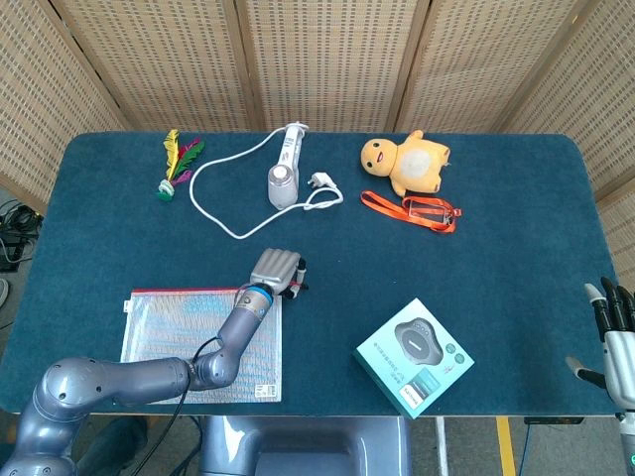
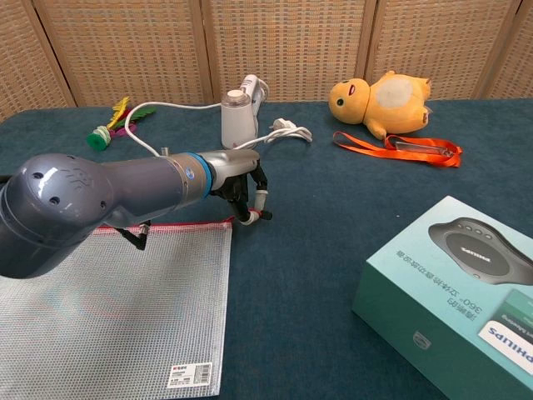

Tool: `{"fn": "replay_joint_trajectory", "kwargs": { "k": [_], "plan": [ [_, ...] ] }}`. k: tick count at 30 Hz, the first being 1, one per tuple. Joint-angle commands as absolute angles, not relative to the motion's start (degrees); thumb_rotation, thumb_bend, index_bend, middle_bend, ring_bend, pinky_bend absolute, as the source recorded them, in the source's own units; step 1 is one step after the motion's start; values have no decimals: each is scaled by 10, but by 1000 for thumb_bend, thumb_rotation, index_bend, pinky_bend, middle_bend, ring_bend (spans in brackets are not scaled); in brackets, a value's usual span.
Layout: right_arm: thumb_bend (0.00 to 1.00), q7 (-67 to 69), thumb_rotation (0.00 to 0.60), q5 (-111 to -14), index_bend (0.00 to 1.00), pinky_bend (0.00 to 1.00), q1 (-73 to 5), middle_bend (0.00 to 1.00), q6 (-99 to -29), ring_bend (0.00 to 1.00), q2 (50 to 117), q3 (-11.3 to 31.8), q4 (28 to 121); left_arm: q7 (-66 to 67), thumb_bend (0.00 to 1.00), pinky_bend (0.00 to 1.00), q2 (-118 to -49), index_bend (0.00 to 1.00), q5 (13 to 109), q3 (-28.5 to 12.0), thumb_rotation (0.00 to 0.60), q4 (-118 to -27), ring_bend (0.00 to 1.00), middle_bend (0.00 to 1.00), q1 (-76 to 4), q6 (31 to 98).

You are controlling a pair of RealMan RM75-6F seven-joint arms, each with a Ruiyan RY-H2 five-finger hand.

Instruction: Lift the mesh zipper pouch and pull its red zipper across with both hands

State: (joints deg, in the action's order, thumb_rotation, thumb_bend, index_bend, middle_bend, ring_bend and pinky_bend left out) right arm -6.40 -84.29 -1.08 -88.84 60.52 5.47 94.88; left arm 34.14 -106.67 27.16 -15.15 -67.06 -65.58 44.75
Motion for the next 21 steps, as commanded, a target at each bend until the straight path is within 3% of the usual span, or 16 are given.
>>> {"fn": "replay_joint_trajectory", "kwargs": {
  "k": [1,3,10,11,14,16,21],
  "plan": [
    [0,-65,600,-845,2,0,-12,0,-886,0,606,53,949,339,736,1000,-1033,791,280,-157,600,-713,939,991,-648,465],
    [0,-65,600,-847,4,0,-14,0,-883,0,608,51,949,334,762,1000,-1009,839,287,-160,600,-743,940,993,-641,475],
    [0,-40,600,-852,24,0,-36,9,-846,0,601,52,965,300,788,1000,-930,854,321,-172,600,-841,940,993,-612,498],
    [0,-32,600,-854,29,0,-49,36,-832,0,595,58,973,290,796,1000,-916,855,332,-175,600,-857,940,994,-606,501],
    [5,-10,600,-850,56,39,-96,254,-780,105,569,83,994,255,820,1000,-878,858,374,-179,600,-902,940,994,-584,505],
    [23,-7,600,-845,61,225,-119,379,-748,240,552,93,1011,239,835,1000,-867,862,397,-180,600,-914,940,994,-575,509],
    [42,32,600,-796,60,661,-204,555,-618,456,513,129,1061,183,842,1000,-847,864,453,-188,600,-939,940,994,-553,519]
  ]
}}
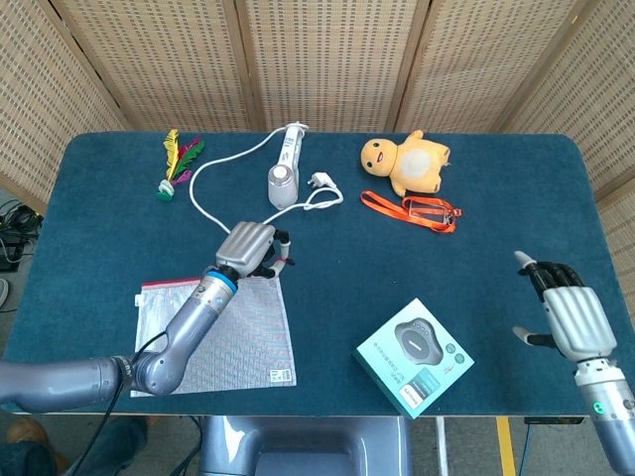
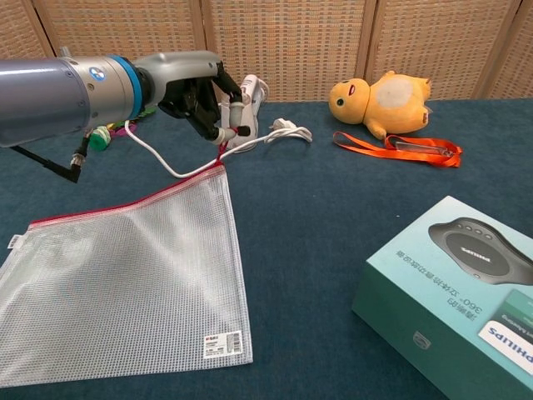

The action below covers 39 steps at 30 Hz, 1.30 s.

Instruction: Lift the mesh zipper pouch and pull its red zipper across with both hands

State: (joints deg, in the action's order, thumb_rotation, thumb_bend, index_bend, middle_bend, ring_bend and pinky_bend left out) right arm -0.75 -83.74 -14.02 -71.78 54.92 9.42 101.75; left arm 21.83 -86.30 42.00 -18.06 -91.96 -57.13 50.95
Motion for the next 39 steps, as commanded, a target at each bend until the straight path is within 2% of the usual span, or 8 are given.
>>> {"fn": "replay_joint_trajectory", "kwargs": {
  "k": [1,4,7,10,12,14,21,39],
  "plan": [
    [46,52,600,-780,62,743,-224,597,-585,507,510,138,1067,172,842,1000,-845,864,463,-190,600,-941,940,994,-550,520],
    [52,116,600,-722,77,895,-282,696,-493,618,517,164,1063,147,843,1000,-838,864,487,-194,600,-948,940,994,-544,521],
    [61,133,600,-667,84,986,-327,772,-429,708,536,176,1046,139,843,1000,-835,864,507,-194,600,-951,940,994,-542,527],
    [66,145,600,-591,123,1000,-377,827,-357,778,564,182,1037,132,842,1000,-835,864,521,-196,600,-961,940,994,-541,537],
    [68,180,600,-482,181,1000,-445,837,-262,791,592,188,1016,138,843,1000,-838,864,524,-196,600,-966,940,994,-543,546],
    [73,183,600,-426,222,1000,-485,839,-233,794,604,177,999,142,843,1000,-841,864,522,-196,600,-968,940,994,-545,551],
    [134,210,600,-281,261,1000,-587,844,-201,797,660,143,961,146,843,1000,-858,864,520,-200,600,-964,940,994,-550,572],
    [203,236,600,-146,358,1000,-697,862,-248,813,738,111,916,140,842,1000,-902,864,523,-202,600,-929,940,994,-561,586]
  ]
}}
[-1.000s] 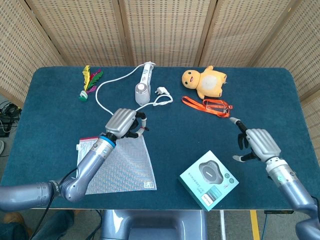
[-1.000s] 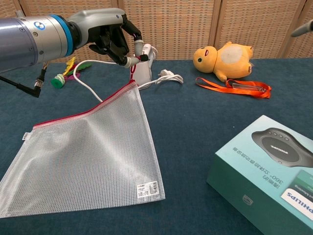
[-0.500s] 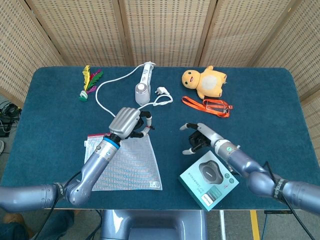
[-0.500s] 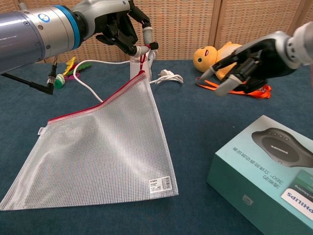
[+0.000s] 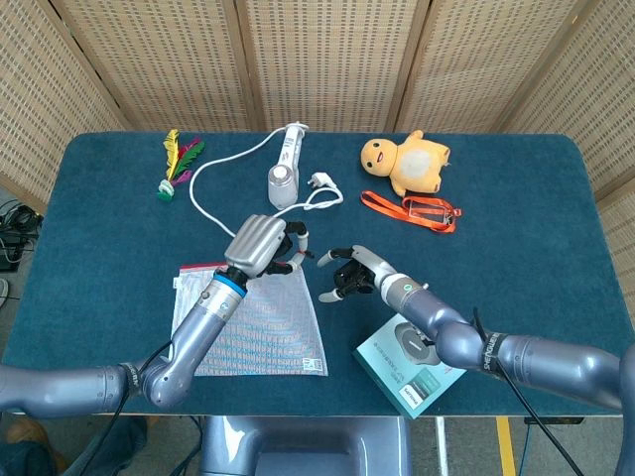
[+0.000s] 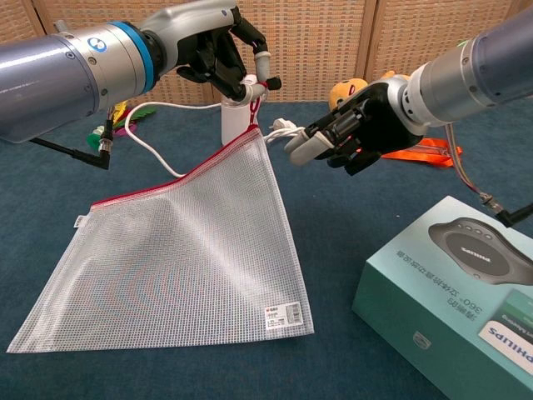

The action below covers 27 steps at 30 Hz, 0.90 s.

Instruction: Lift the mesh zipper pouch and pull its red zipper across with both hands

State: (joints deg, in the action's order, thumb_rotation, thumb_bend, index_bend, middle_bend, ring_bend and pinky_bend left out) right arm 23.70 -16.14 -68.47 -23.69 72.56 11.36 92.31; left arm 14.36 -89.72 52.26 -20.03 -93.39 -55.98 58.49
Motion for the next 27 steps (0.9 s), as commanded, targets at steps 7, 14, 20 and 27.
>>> {"fn": "replay_joint_trajectory", "kwargs": {
  "k": [7,14,20,27],
  "plan": [
    [221,230,600,-112,412,1000,-720,870,-267,816,768,115,892,121,843,1000,-913,864,525,-207,600,-919,940,994,-560,584],
    [297,227,600,-90,486,1000,-730,881,-274,824,783,123,875,116,843,1000,-918,864,529,-208,600,-916,940,994,-560,585],
    [388,220,600,-79,519,1000,-731,887,-281,828,790,127,874,108,843,1000,-918,864,525,-213,600,-921,940,994,-558,584],
    [524,211,600,-70,560,1000,-730,895,-284,834,793,131,874,107,843,1000,-916,864,525,-213,600,-926,940,994,-555,585]
  ]
}}
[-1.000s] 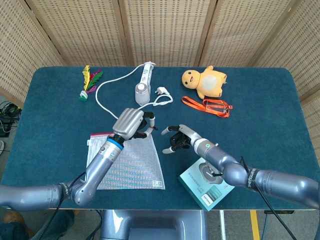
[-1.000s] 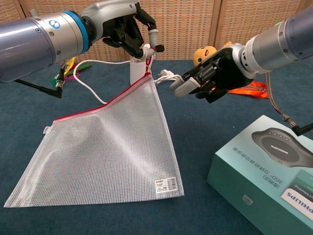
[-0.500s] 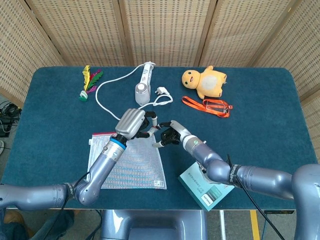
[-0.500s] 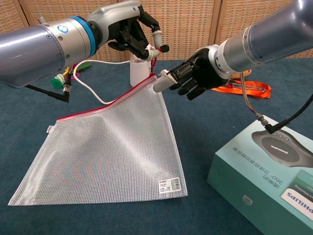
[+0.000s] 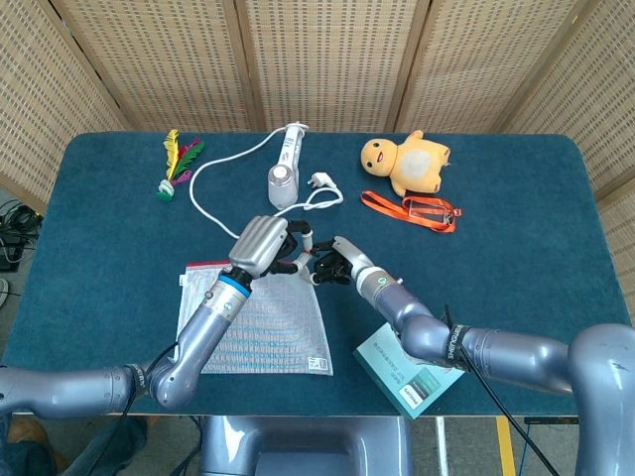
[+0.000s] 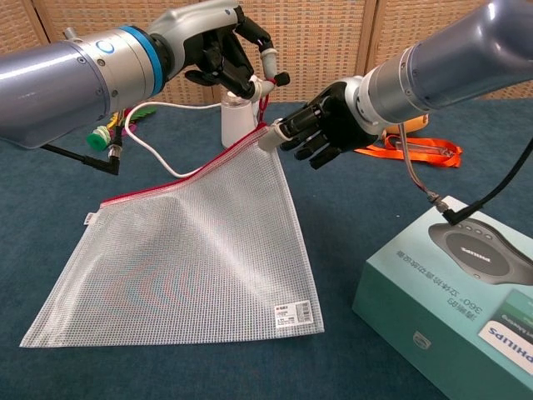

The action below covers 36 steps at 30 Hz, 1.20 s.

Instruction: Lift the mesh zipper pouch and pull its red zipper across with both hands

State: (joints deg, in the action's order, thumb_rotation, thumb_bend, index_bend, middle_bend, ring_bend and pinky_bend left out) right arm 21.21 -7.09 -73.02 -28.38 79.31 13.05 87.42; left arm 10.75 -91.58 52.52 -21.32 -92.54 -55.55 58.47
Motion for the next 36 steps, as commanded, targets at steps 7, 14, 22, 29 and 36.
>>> {"fn": "replay_joint_trajectory", "kwargs": {
  "k": [7,14,22,29,36],
  "plan": [
    [724,204,600,-70,602,1000,-726,902,-284,838,794,135,876,105,843,1000,-914,864,527,-213,600,-928,940,994,-554,584],
    [756,217,600,-111,674,1000,-689,919,-299,853,786,165,899,100,843,1000,-910,864,523,-210,600,-917,940,994,-546,584],
    [759,241,600,-166,687,1000,-634,927,-329,859,773,203,929,67,844,1000,-893,864,522,-202,600,-905,940,994,-522,576],
    [759,256,600,-201,694,1000,-595,933,-332,861,758,223,952,53,844,1000,-861,864,526,-189,600,-900,940,994,-499,564],
    [760,273,600,-214,695,1000,-571,934,-330,861,740,246,968,42,845,1000,-832,864,527,-180,600,-899,940,994,-480,557]
  ]
}}
